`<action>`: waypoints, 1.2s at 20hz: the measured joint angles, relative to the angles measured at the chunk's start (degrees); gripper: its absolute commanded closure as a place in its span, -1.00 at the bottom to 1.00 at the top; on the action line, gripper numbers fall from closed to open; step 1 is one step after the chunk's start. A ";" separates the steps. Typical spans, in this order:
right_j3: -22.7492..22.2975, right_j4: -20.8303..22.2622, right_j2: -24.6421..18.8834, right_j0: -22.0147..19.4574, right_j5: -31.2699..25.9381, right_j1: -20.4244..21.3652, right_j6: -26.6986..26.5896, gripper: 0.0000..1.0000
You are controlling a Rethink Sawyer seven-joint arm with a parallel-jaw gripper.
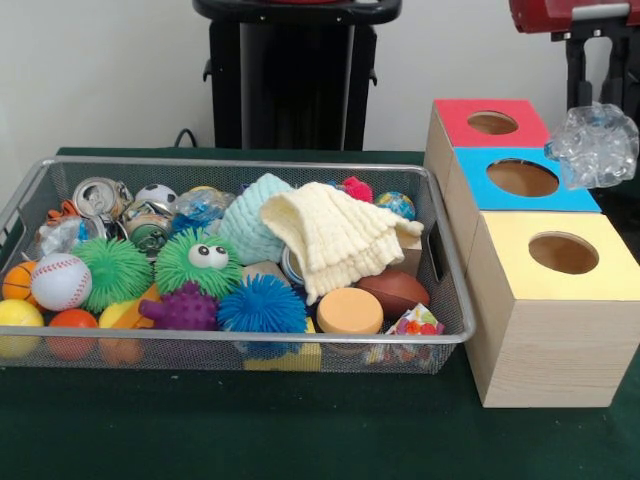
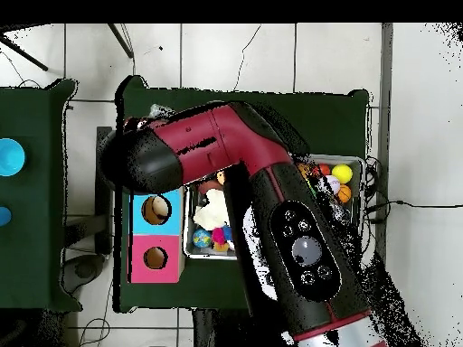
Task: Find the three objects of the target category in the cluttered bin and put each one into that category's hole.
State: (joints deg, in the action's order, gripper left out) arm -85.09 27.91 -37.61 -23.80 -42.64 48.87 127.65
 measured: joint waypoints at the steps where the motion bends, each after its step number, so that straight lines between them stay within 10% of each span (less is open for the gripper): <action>1: -0.01 0.04 0.00 0.02 0.01 0.06 0.00 1.00; 11: -0.01 -0.99 0.26 0.35 -1.74 0.07 0.00 1.00; 24: 1.29 -9.21 0.93 1.76 -39.71 -3.15 0.00 1.00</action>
State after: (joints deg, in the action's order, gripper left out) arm -83.80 18.70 -36.68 -22.04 -82.35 45.72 127.65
